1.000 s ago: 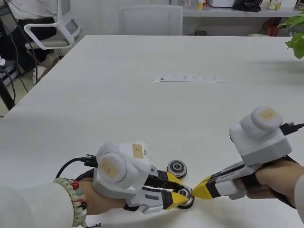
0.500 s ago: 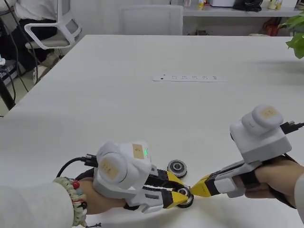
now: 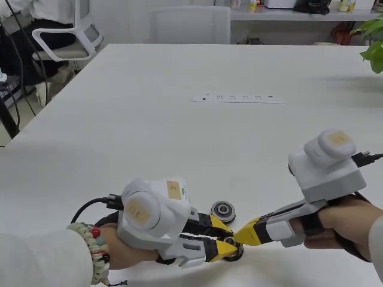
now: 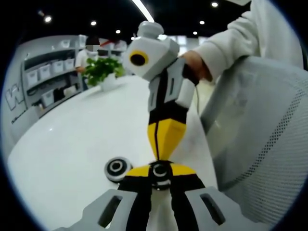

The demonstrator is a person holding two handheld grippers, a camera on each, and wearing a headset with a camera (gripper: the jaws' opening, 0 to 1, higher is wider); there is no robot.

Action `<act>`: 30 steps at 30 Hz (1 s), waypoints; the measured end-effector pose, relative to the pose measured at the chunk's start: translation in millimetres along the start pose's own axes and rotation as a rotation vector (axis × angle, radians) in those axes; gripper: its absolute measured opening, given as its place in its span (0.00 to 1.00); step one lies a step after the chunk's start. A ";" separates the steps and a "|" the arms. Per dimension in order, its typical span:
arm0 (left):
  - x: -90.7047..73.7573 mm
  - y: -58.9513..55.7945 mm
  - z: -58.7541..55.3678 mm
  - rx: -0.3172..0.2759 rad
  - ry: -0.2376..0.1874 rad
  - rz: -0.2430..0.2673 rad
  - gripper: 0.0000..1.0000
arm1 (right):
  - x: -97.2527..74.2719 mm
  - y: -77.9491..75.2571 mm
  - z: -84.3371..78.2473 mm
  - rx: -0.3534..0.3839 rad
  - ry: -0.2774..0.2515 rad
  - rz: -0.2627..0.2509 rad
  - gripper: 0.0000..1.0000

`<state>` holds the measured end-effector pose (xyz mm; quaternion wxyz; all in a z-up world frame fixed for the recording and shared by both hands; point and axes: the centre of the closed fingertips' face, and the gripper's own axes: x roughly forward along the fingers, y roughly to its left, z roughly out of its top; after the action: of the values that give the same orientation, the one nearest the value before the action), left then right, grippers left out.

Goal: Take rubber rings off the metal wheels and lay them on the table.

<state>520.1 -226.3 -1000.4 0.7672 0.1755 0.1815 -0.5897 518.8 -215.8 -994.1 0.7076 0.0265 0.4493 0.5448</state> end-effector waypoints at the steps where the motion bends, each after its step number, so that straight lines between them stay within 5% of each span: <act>1: 0.0 0.1 0.1 -0.006 -0.002 0.002 0.14 | -0.3 -0.8 0.0 0.001 0.000 -0.003 0.00; 20: -4.3 -0.9 1.1 -0.021 0.043 -0.015 0.16 | -2.7 -7.4 3.6 0.051 -0.021 -0.033 0.00; 30: -23.6 -2.4 33.5 -0.018 -0.033 -0.023 0.33 | -4.2 -0.8 6.6 0.042 -0.029 -0.019 0.00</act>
<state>514.5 -223.2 -959.8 0.7648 0.1567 0.1761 -0.5995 523.8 -216.4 -988.0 0.7184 0.0451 0.4506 0.5281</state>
